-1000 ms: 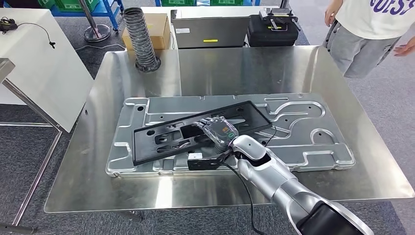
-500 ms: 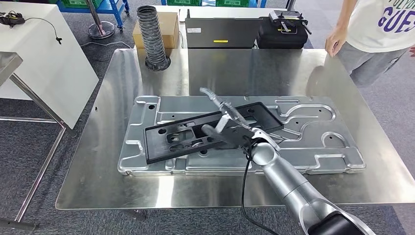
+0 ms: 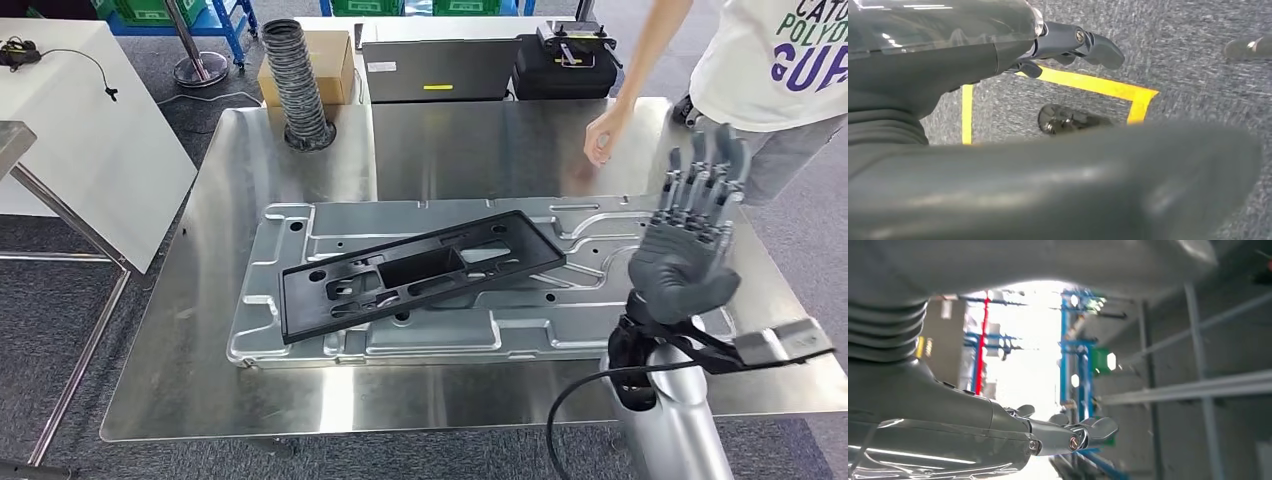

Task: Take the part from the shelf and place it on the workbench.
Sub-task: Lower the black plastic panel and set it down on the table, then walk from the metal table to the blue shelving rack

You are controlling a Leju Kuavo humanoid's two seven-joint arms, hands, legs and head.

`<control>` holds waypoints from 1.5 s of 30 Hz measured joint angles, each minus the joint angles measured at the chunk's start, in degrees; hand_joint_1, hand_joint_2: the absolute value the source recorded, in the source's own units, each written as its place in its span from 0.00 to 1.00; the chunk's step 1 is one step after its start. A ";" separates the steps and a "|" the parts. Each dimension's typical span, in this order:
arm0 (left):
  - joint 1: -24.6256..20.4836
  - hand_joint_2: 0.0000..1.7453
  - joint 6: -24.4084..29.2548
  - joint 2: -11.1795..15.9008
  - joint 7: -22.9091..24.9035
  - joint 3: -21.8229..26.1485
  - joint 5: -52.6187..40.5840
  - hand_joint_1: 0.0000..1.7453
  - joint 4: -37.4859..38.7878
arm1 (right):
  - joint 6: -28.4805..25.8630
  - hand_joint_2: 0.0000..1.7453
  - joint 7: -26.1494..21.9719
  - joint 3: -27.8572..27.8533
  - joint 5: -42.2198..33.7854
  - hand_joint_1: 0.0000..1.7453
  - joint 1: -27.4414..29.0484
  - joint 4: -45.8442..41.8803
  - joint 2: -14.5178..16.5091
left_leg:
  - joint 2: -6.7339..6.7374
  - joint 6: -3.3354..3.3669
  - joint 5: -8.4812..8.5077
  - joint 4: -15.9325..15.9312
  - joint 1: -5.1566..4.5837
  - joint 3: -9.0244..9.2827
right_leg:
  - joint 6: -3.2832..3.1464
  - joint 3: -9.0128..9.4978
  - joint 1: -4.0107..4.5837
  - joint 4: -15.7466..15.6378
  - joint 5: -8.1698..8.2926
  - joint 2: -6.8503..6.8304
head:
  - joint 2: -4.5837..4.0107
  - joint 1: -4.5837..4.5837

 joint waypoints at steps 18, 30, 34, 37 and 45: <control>-0.21 0.00 -0.22 -0.14 -0.14 1.20 -0.64 0.00 0.00 | 10.49 0.00 -0.01 -12.71 2.99 0.00 17.51 -18.50 3.03 | -0.06 1.70 0.61 -3.43 -0.69 1.74 | 1.31 0.66 0.19 0.23 -0.89 0.20 | 0.00 0.30; 0.18 0.00 -0.27 -0.27 -0.44 2.03 -1.05 0.00 0.00 | 7.05 0.00 -0.01 -18.44 5.21 0.00 26.04 -22.30 7.08 | 0.02 0.46 -2.46 3.24 -0.52 -0.06 | -0.29 1.08 -0.04 -0.37 -0.51 0.13 | 0.00 0.19; 0.31 0.00 -0.30 -0.44 -0.77 2.70 -0.97 0.00 0.00 | 3.64 0.00 0.02 -20.37 6.93 0.00 29.91 -23.05 7.44 | -0.08 1.57 -0.54 -3.64 -0.93 3.19 | 0.83 1.00 0.19 -0.13 -0.63 0.16 | 0.00 0.28; 0.72 0.00 -0.60 -0.72 -0.80 3.19 -0.98 0.00 0.00 | 4.44 0.00 0.02 -23.34 6.65 0.00 32.35 -23.48 8.09 | 0.11 2.64 -0.08 -4.14 -0.75 3.22 | 1.79 0.20 -0.10 1.80 -2.17 0.18 | 0.00 0.39; 0.87 0.00 -1.05 -1.04 -0.98 4.27 -1.18 0.00 0.00 | 13.04 0.00 0.06 -38.13 6.82 0.00 34.65 -21.91 13.53 | 0.19 3.02 0.03 -4.27 -0.77 3.27 | 2.23 -1.73 -0.39 7.27 -3.68 0.14 | 0.00 0.63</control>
